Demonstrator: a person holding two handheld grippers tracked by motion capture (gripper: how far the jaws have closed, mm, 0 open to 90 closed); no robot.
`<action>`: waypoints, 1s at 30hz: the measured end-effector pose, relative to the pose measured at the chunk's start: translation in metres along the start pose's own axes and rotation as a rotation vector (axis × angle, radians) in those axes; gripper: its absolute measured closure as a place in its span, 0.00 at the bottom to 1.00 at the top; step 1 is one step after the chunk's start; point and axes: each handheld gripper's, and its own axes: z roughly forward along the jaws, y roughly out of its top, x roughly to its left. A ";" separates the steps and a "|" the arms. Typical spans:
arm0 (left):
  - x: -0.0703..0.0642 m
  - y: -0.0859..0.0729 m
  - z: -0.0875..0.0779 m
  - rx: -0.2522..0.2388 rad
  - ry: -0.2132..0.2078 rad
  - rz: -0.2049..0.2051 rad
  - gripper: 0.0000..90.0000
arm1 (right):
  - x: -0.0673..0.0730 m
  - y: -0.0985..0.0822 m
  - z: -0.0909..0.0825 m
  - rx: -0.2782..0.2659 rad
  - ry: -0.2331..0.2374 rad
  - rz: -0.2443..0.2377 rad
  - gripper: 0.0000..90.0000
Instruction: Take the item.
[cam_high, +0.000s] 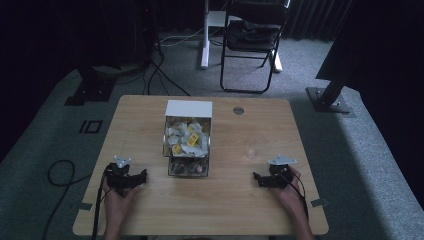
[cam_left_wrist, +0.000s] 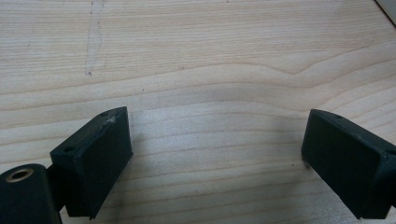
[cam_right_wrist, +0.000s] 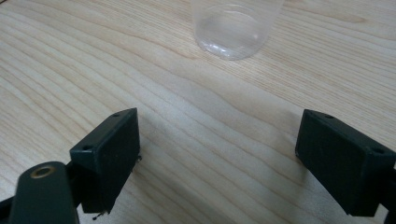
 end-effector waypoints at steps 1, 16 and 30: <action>0.000 0.000 0.000 0.000 0.000 0.000 0.10 | 0.000 0.000 0.000 0.000 0.000 0.000 0.15; -0.001 -0.001 -0.001 0.001 0.007 -0.006 0.10 | 0.000 0.000 0.000 0.006 0.021 -0.017 0.13; -0.001 -0.001 -0.001 0.001 0.006 -0.006 0.10 | 0.004 0.004 -0.006 -0.018 0.036 0.015 0.20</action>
